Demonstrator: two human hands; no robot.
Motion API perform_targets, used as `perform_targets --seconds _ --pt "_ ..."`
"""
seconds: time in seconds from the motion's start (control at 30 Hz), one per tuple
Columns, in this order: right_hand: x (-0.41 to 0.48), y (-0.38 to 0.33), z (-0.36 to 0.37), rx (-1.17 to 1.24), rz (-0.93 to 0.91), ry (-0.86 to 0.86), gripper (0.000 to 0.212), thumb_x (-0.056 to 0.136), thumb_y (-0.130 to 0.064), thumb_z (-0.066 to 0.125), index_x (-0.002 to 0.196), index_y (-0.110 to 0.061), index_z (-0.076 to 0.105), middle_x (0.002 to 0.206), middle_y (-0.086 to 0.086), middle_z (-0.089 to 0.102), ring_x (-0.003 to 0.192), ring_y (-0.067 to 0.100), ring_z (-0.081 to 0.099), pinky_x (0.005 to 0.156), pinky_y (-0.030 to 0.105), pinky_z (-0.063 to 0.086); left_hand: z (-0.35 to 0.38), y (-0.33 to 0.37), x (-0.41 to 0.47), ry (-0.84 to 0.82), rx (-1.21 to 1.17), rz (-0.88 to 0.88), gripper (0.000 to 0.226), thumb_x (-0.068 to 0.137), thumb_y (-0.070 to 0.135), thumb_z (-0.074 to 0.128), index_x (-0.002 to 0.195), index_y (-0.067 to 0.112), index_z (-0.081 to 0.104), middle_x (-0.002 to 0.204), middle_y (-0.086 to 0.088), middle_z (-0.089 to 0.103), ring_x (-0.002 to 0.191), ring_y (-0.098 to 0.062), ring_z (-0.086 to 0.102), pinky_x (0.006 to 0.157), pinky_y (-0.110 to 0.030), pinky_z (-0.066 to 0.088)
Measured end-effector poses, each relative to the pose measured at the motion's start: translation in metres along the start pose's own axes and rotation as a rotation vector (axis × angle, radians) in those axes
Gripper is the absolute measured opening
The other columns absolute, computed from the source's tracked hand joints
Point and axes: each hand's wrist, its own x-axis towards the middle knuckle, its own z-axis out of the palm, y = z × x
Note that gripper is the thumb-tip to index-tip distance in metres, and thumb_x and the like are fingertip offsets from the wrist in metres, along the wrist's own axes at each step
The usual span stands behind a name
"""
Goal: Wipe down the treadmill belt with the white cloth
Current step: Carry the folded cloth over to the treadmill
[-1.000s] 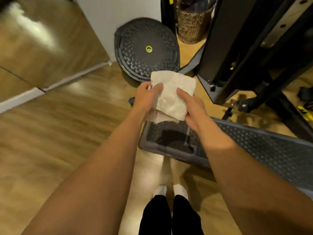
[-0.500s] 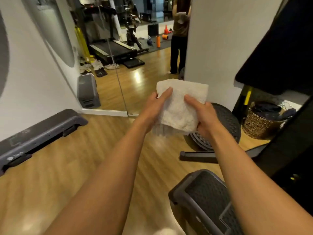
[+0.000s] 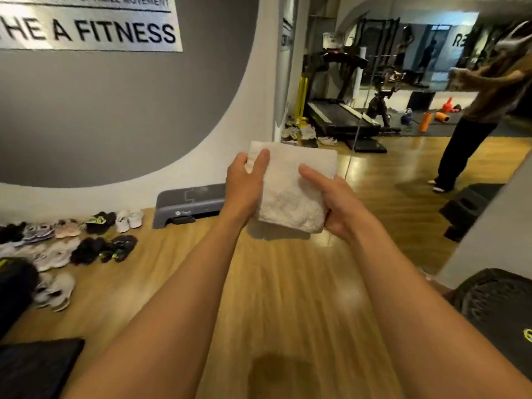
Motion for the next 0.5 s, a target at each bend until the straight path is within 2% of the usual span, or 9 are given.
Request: perform_targets --seconds 0.1,0.17,0.27,0.4,0.5 --pt "0.037 0.026 0.06 -0.041 0.019 -0.097 0.021 0.083 -0.007 0.069 0.104 -0.008 0.066 0.1 0.012 0.073 0.09 0.026 0.07 0.074 0.038 0.059 -0.063 -0.016 0.021 0.137 0.026 -0.009 0.034 0.096 0.042 0.052 0.104 0.009 0.056 0.091 0.004 0.061 0.083 -0.01 0.059 0.067 -0.022 0.049" --pt "0.063 0.044 0.101 -0.067 0.028 -0.169 0.029 0.082 -0.008 0.07 0.111 -0.008 0.065 0.103 0.011 0.073 0.094 0.027 0.07 0.076 0.04 0.058 -0.105 -0.028 0.036 0.223 0.064 -0.019 0.038 0.095 0.043 0.052 0.102 0.006 0.056 0.094 -0.002 0.063 0.087 -0.018 0.061 0.073 -0.032 0.051" --pt "0.102 0.068 0.163 -0.083 0.062 -0.276 0.025 0.084 -0.012 0.07 0.109 -0.013 0.066 0.1 0.006 0.074 0.091 0.023 0.071 0.074 0.038 0.057 -0.166 -0.044 0.065 0.345 0.124 -0.03 0.039 0.094 0.046 0.051 0.099 0.008 0.056 0.094 -0.005 0.063 0.087 -0.022 0.062 0.076 -0.041 0.051" --pt "0.15 0.089 0.246 -0.096 0.077 -0.444 0.025 0.085 -0.012 0.069 0.109 -0.011 0.066 0.101 0.008 0.073 0.092 0.025 0.071 0.077 0.044 0.057 -0.242 -0.058 0.104 0.506 0.215 -0.01 0.035 0.095 0.047 0.05 0.087 0.013 0.052 0.081 0.001 0.056 0.072 -0.014 0.053 0.065 -0.033 0.046" --pt "0.183 0.107 0.31 -0.14 0.09 -0.546 0.026 0.084 -0.014 0.071 0.109 -0.009 0.067 0.104 0.015 0.072 0.092 0.03 0.07 0.081 0.047 0.056 -0.301 -0.07 0.129 0.633 0.255 -0.012 0.039 0.095 0.047 0.048 0.087 0.009 0.051 0.079 0.0 0.052 0.07 -0.014 0.048 0.062 -0.031 0.04"
